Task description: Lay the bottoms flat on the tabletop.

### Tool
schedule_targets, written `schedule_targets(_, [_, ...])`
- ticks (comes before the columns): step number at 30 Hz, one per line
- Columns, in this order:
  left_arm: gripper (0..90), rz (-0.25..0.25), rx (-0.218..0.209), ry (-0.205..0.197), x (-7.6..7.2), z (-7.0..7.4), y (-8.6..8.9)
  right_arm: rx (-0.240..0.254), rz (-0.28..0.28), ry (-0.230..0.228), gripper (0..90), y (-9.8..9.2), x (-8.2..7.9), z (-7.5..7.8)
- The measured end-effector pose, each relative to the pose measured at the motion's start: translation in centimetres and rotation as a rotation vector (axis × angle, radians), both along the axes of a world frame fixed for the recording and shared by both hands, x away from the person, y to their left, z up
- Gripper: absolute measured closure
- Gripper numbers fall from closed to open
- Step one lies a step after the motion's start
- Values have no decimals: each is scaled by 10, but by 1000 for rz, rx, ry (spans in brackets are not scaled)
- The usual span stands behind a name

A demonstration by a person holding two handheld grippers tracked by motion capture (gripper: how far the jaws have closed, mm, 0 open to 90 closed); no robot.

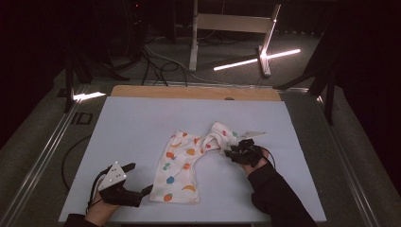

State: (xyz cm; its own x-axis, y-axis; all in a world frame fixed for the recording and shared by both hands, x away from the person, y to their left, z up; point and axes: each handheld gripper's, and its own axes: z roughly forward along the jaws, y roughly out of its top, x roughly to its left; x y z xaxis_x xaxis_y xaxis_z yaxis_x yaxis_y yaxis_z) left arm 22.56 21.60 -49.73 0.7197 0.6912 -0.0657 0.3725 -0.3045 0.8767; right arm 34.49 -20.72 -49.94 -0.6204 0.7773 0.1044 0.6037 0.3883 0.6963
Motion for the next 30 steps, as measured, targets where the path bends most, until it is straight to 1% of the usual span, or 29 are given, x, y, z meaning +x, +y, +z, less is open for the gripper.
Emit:
schedule_targets(2, [4,1,0,0,0,0,0,3,7,12,571,7,-2,-3])
schedule_targets(3, [4,-2,2,2,0,0,0,-19,14,11,571,12,-3,-6])
schedule_targets(6, [4,-1,1,0,0,0,0,-60,21,-3,572,25,-3,-12])
schedule_targets(7, [4,-1,0,-2,0,0,0,-80,14,-6,572,29,-2,-14])
schedule_targets(9, [4,-6,7,0,-1,0,0,-97,0,-15,575,36,0,-16])
schedule_targets(11, [4,-3,1,-1,0,0,0,-123,-10,-42,589,40,1,-18])
schedule_targets(12, [4,-1,-1,-1,0,0,0,-126,-20,-52,594,42,2,-19])
schedule_targets(14, [4,-4,4,3,0,-1,0,-132,-32,-62,655,43,4,-19])
schedule_targets(15, [4,-3,4,1,0,-1,0,-134,-44,-63,705,43,4,-19])
schedule_targets(16, [4,-3,4,1,0,-1,0,-134,-44,-63,705,43,4,-19])
schedule_targets(17, [4,-1,-2,-1,-1,0,1,-140,-51,-70,767,42,5,-19])
schedule_targets(18, [4,-2,1,-1,-1,0,1,-147,-57,-82,853,40,4,-18])
schedule_targets(19, [4,-5,4,1,-1,0,1,-144,-58,-84,866,39,3,-16])
schedule_targets(21, [4,-1,0,0,-1,0,1,-142,-41,-95,875,35,0,-10])
schedule_targets(22, [4,1,-4,0,0,0,1,-128,-24,-99,875,33,-2,-7])
schedule_targets(24, [4,-1,0,-2,-1,0,2,-122,5,-100,876,29,-8,0])
schedule_targets(26, [4,0,2,-4,-1,0,2,-97,35,-90,876,27,-16,7])
schedule_targets(28, [4,2,-7,-4,-1,1,1,-100,73,-91,875,24,-26,14])
schedule_targets(29, [4,-1,-3,-4,-1,0,1,-93,88,-74,875,23,-31,16])
schedule_targets(30, [4,-5,1,-2,-1,0,1,-97,101,-71,876,22,-36,19])
